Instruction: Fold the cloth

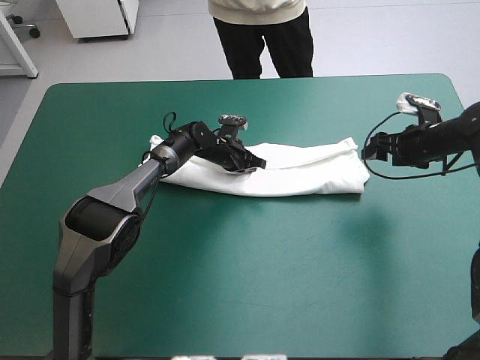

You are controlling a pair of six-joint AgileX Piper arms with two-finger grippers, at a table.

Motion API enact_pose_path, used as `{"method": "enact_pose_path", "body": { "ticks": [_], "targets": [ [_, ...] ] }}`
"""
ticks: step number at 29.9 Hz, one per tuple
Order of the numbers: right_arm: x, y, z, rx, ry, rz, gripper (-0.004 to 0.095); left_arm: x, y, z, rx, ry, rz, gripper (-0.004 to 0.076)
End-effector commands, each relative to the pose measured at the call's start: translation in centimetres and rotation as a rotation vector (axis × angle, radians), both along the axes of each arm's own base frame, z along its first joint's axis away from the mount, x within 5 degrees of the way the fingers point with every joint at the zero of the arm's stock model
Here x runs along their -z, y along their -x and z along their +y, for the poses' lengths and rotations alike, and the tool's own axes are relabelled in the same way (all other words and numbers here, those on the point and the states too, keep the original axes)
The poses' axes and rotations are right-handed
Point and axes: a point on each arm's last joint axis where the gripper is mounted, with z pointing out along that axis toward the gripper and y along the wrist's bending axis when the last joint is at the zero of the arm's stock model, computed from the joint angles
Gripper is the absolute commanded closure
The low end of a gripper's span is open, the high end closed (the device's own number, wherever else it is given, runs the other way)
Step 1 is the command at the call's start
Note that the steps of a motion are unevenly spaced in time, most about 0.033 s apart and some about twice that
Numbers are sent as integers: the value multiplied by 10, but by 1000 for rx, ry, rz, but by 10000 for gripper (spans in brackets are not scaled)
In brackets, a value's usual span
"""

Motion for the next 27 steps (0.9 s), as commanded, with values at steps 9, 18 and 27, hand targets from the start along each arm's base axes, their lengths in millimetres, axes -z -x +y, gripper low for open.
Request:
{"method": "enact_pose_path", "body": {
  "ticks": [9,18,27],
  "targets": [
    [55,-48,21,-13,10,-4,156,-24,5,-2,5,38,-23,733],
    [94,-54,44,-126,-3,117,284,-24,4,-2,-2,42,-24,733],
    [95,-52,63,-194,9,120,930,-24,4,-2,-3,38,-29,733]
  ]
}}
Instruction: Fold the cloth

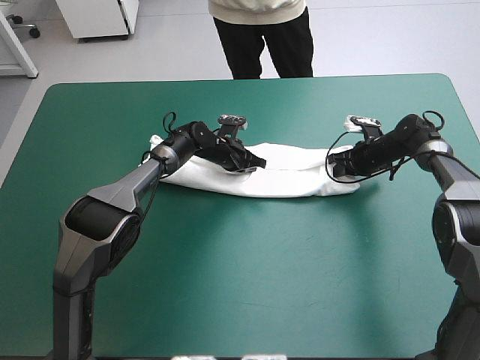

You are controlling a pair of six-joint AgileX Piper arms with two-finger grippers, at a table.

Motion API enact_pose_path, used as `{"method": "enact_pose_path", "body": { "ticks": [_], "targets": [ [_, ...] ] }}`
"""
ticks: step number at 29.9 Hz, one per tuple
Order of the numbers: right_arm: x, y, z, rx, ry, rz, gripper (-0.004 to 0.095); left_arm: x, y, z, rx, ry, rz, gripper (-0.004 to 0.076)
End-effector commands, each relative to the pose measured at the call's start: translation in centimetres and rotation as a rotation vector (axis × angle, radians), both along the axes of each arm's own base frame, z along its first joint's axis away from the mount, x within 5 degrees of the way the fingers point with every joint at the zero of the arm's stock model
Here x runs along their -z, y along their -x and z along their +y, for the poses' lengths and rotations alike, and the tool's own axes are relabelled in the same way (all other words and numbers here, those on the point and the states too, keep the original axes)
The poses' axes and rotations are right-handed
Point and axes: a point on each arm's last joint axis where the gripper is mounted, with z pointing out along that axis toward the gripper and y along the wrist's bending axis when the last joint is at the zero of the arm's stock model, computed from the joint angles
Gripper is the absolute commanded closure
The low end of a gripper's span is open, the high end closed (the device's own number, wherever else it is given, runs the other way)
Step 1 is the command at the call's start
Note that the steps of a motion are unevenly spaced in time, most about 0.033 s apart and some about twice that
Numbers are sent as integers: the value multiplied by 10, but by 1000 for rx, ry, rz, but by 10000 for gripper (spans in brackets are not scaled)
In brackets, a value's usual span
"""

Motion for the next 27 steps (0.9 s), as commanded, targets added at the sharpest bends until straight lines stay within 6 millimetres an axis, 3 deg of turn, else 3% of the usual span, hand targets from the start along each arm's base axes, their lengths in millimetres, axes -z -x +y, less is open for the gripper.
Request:
{"method": "enact_pose_path", "body": {
  "ticks": [1,4,7,15,20,23,27],
  "targets": [
    [-10,5,2,-24,-18,4,915,-25,4,-2,3,31,-36,733],
    [-16,3,-1,0,-37,-29,915,-25,4,-2,2,32,-38,733],
    [-36,6,1,-4,-61,-102,916,-27,2,1,-11,36,-52,733],
    [-117,18,10,-48,-127,-301,915,-46,-2,12,-42,54,-93,733],
    [-157,25,39,-154,-161,-338,915,-54,2,13,-23,54,-94,733],
    [-176,30,68,-211,-141,-377,915,-83,10,24,-2,27,-161,733],
    [-201,40,108,-265,-83,-448,915,-147,31,62,-21,-74,-324,733]
  ]
}}
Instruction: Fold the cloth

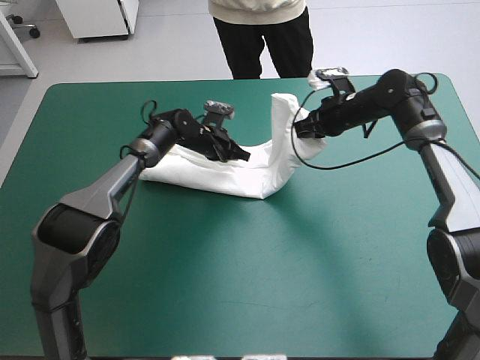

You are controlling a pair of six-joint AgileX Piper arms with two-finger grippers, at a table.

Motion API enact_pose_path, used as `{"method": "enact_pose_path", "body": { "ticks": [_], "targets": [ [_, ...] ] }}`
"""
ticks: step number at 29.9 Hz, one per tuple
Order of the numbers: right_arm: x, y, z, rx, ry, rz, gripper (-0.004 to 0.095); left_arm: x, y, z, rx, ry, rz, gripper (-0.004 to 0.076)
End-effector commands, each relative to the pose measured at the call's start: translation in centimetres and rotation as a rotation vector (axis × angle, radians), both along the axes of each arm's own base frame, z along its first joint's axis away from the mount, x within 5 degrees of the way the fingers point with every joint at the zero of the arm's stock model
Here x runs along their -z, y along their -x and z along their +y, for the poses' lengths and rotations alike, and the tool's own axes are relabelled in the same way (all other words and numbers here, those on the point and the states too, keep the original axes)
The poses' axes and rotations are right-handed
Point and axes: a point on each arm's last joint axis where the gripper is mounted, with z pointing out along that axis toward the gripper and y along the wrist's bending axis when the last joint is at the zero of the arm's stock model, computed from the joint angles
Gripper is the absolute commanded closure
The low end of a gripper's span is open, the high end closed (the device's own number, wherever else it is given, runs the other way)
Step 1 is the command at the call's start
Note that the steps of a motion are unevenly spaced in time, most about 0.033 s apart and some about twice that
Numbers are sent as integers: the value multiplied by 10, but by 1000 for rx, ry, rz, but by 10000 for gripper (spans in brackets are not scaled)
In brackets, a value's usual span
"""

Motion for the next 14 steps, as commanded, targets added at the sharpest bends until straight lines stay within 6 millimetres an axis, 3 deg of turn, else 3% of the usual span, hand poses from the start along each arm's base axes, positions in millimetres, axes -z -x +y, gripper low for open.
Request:
{"method": "enact_pose_path", "body": {
  "ticks": [1,4,9,14],
  "targets": [
    [-52,23,34,-29,-26,-151,915,-109,31,42,-57,-2,-254,733],
    [-61,33,66,-74,-42,-194,915,-160,64,81,-104,-64,-342,733],
    [-58,31,112,-121,-95,-204,915,-218,123,131,-226,-140,-449,733],
    [-48,18,159,-160,-150,-208,915,-254,181,150,-266,-137,-531,733]
  ]
}}
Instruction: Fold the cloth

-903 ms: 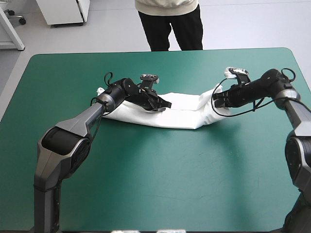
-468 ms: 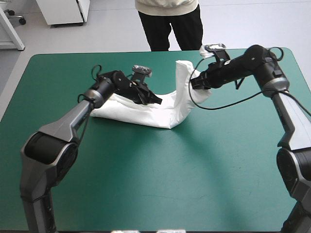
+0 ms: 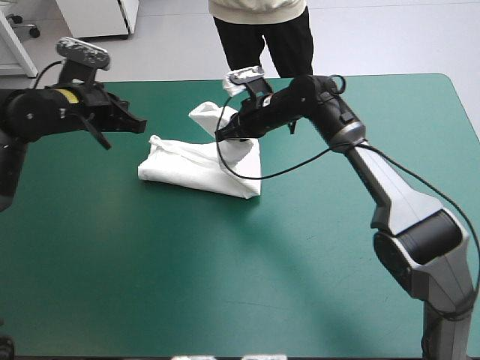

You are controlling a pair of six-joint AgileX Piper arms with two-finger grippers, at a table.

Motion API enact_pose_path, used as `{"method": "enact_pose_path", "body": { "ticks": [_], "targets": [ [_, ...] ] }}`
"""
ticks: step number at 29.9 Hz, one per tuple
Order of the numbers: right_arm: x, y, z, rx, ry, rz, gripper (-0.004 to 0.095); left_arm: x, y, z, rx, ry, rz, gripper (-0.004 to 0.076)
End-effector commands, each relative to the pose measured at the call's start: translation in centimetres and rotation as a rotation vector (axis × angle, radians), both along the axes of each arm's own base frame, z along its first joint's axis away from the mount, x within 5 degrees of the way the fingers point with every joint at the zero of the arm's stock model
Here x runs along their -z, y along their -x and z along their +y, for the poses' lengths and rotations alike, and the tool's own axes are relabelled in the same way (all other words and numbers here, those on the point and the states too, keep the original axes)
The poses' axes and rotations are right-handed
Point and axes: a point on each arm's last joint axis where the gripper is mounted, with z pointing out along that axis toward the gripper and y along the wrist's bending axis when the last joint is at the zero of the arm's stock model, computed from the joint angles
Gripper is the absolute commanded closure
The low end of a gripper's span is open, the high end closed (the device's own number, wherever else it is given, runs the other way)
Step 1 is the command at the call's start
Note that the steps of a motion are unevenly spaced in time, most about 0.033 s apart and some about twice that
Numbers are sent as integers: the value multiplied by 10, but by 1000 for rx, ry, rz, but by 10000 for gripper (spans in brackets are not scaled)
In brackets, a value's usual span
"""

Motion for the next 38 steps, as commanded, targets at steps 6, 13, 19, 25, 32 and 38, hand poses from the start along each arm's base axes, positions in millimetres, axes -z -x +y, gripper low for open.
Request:
{"method": "enact_pose_path", "body": {
  "ticks": [6,13,19,25,32,38],
  "targets": [
    [-11,-17,65,0,-175,-108,915,-46,71,12,-11,53,-138,733],
    [26,-36,88,-28,-202,-72,872,-41,74,12,-1,46,-94,733],
    [33,-31,99,-138,-241,-68,330,-36,73,11,-2,43,-68,733],
    [20,-21,101,-245,-286,-101,311,-35,73,11,-2,42,-66,733],
    [15,-25,68,-159,-87,-26,355,-36,73,11,-2,43,-68,733],
    [-25,-24,36,-59,-160,-30,408,-35,73,12,-4,37,-64,733]
  ]
}}
